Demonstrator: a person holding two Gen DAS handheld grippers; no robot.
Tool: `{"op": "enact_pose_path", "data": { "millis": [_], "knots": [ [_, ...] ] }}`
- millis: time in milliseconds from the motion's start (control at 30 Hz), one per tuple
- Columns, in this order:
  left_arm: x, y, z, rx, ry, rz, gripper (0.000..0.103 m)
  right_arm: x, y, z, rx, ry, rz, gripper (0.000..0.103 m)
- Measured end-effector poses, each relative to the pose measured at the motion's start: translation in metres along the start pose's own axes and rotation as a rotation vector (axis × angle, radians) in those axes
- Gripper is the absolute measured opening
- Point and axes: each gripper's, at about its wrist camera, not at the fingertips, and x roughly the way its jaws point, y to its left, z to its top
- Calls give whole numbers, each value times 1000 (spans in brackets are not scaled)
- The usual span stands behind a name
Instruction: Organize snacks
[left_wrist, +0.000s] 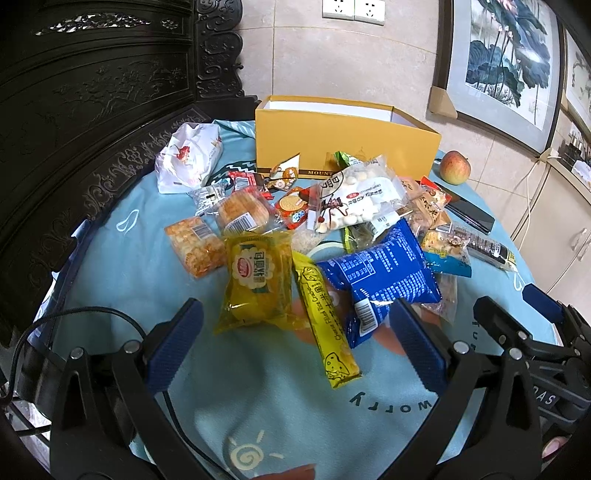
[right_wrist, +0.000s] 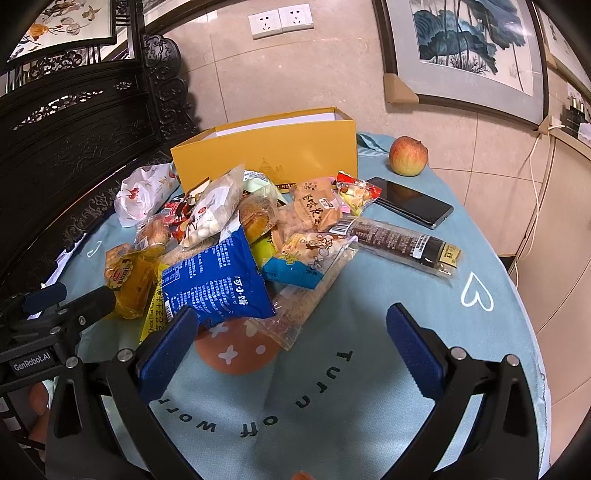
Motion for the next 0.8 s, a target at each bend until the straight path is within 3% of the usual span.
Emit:
{"op": "enact_pose_path", "data": {
  "millis": [800],
  "knots": [
    [1,-2,0,14,3,-3,101,2,0,-1,-3,9,0,102]
  ]
}}
